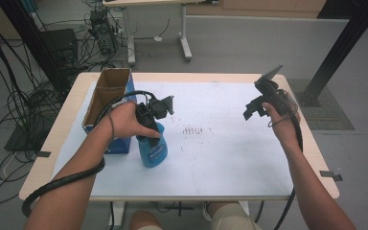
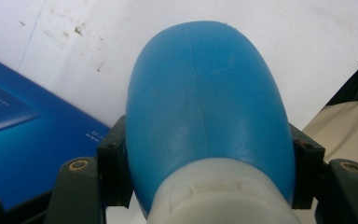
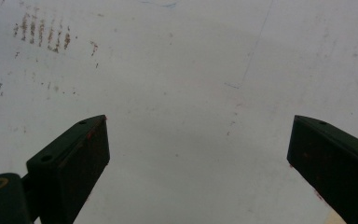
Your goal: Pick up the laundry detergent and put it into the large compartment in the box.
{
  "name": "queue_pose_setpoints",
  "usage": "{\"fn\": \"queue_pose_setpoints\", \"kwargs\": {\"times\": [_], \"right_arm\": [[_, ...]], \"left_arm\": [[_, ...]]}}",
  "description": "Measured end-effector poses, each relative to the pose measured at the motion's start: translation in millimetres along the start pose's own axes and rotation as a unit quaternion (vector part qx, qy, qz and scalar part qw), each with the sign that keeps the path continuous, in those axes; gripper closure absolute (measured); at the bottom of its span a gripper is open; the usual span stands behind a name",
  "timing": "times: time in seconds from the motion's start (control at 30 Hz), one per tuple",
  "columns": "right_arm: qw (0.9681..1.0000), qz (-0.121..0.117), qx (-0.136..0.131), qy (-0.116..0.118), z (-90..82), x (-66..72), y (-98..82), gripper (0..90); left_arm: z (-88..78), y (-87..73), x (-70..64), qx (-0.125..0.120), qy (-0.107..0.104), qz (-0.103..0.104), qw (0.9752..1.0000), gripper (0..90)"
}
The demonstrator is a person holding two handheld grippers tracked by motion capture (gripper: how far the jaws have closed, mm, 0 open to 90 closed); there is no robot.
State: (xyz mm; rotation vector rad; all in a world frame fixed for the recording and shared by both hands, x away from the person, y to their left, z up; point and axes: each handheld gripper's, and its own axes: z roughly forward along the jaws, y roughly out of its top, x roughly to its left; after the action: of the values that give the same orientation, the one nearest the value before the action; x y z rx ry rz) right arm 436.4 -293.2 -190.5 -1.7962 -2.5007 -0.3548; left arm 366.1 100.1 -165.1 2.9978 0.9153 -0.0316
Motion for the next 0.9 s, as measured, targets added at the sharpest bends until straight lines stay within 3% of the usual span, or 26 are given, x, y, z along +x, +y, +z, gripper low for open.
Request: {"fn": "queue_pose_setpoints", "kwargs": {"times": [0.9], "right_arm": [[1.0, -0.001, 0.002, -0.001, 1.5, 1.9, 1.3, 5.6]], "left_arm": [[-0.2, 2.2, 3.5, 0.006, -0.003, -0.009, 0.9999, 36.1]]}}
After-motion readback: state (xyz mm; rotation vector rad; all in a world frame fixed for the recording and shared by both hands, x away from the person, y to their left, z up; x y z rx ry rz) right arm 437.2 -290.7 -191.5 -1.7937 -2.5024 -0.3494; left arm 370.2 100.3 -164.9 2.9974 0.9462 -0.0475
